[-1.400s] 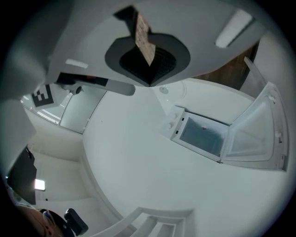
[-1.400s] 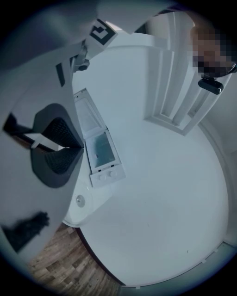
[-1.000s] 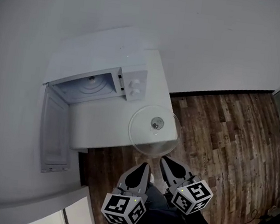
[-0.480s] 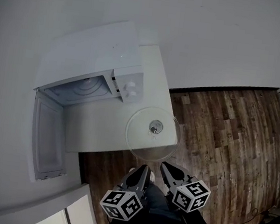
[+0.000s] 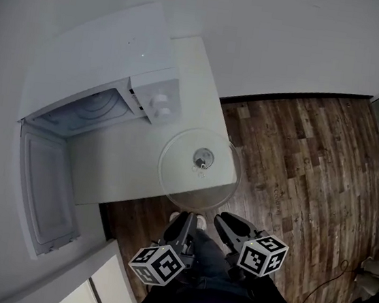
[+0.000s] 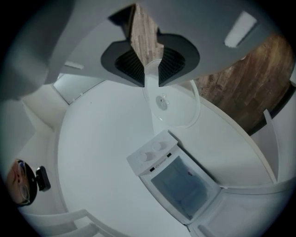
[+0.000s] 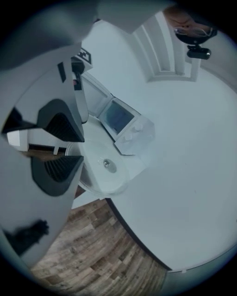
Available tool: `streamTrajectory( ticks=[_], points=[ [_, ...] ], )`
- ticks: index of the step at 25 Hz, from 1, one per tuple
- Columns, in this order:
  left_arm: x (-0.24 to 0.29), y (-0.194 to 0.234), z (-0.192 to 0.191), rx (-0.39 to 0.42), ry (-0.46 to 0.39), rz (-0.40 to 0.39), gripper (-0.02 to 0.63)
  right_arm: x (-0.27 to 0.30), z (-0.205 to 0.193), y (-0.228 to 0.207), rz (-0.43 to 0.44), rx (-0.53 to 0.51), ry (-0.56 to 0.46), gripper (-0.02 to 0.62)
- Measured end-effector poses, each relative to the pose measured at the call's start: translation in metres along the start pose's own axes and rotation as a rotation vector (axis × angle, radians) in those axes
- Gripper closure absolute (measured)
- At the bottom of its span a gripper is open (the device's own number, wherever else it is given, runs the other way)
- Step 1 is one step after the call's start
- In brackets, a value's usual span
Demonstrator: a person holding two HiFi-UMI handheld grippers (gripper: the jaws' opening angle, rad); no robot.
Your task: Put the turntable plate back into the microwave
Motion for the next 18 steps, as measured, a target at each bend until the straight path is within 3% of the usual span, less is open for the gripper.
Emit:
streamTrajectory(
  ticks=[6, 9, 12, 15, 18],
  points=[
    [0.003, 0.024, 0.001, -0.079, -0.060, 0.017, 0.471, 0.008, -0.016, -0.021, -0.004, 0.131, 0.012, 0.457],
    [0.004, 0.042, -0.008, -0.179, -0.081, 0.022, 0.436, 0.013, -0.029, -0.031, 0.009, 0.233, 0.021, 0.448],
    [0.009, 0.059, -0.023, -0.317, -0.097, -0.001, 0.392, 0.022, -0.037, -0.038, 0.010, 0.265, 0.025, 0.440],
    [0.020, 0.064, -0.034, -0.481, -0.143, -0.066, 0.390, 0.035, -0.041, -0.042, 0.036, 0.317, -0.001, 0.426],
    [0.039, 0.061, -0.033, -0.565, -0.161, -0.212, 0.375, 0.045, -0.044, -0.048, 0.051, 0.411, -0.040, 0.423]
  ],
)
Point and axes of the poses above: the fingertips, and each gripper's own axes: x forward along the fingers, y to its left, z out of its top, the point moved 5 cm from there along -x, backward along the fingers, and after that the axes turned 3 degrees about z, right-handed, at the moved point
